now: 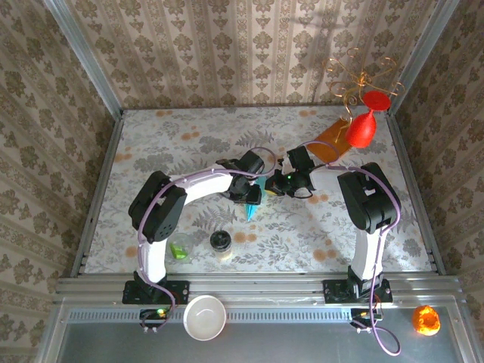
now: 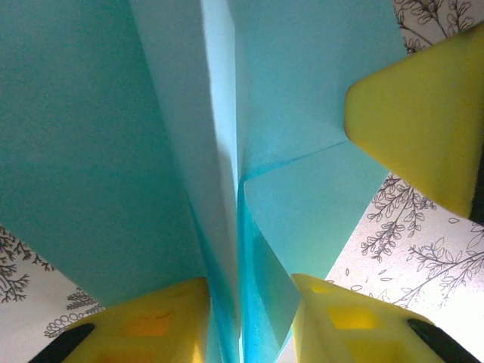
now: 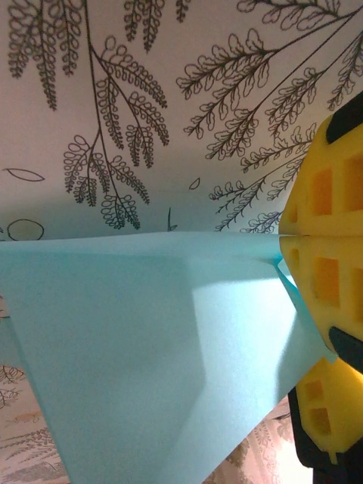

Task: Fold a paper plane with a square sheet of paper (pick it up from the middle)
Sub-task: Move the paper plane to the top-center of the table.

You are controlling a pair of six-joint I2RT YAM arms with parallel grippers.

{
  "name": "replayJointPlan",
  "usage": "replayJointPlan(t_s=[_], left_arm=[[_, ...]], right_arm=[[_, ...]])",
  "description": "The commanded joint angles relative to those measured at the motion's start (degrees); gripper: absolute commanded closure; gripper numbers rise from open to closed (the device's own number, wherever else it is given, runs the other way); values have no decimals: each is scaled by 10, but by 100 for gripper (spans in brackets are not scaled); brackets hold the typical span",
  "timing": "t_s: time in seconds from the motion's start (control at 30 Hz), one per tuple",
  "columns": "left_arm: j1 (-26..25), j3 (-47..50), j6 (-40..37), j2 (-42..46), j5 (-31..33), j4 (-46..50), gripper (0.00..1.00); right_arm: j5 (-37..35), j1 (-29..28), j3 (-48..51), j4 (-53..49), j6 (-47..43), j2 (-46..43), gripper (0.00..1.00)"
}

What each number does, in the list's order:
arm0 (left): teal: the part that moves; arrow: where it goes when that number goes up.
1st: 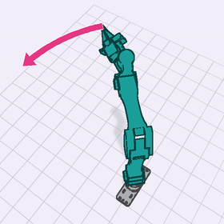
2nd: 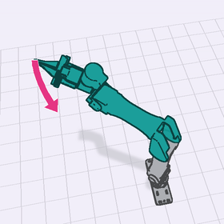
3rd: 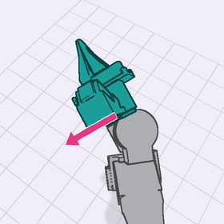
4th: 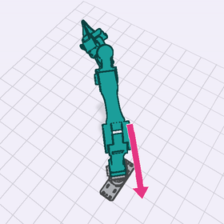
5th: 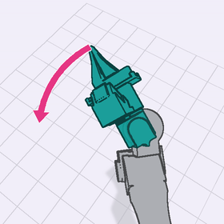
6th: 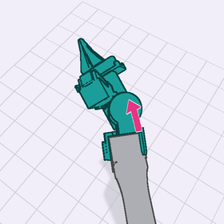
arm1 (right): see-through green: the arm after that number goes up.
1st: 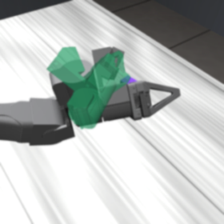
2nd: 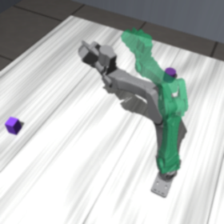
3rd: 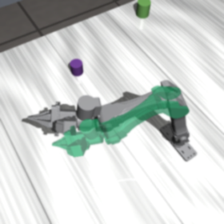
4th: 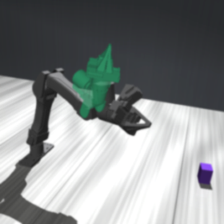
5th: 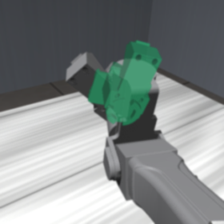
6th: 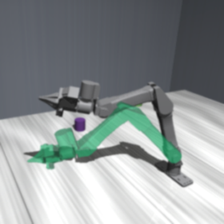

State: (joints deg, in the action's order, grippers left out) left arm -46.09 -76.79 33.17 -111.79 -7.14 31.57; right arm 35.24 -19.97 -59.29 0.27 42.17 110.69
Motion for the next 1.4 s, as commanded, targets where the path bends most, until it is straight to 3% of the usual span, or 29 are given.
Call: replayJointPlan(t_s=[0.0, 0.13, 0.27, 0.7, 0.87, 1.13, 1.37], left_arm=[[-2, -20, -10, -14, 12, 23, 71], [-2, -22, -12, -16, 13, 27, 79], [-1, -25, -14, -20, 18, 34, 81], [-3, -39, -14, -43, 16, 47, 79], [-1, -43, -12, -40, 29, 52, 87], [33, -35, -6, 15, 84, 49, 93], [83, -78, -19, 0, 111, 67, 93]], right_arm=[[14, 0, -7, 5, 6, 2, 94], [10, 0, -7, 1, 10, -11, 86], [2, 0, -8, -9, 8, -24, 79], [0, 0, -8, -15, 8, -29, 78], [-19, 1, -4, -33, 0, -48, 76], [-135, 4, 40, -80, -30, -143, 52], [-206, 3, 82, -95, -39, -200, 45]])
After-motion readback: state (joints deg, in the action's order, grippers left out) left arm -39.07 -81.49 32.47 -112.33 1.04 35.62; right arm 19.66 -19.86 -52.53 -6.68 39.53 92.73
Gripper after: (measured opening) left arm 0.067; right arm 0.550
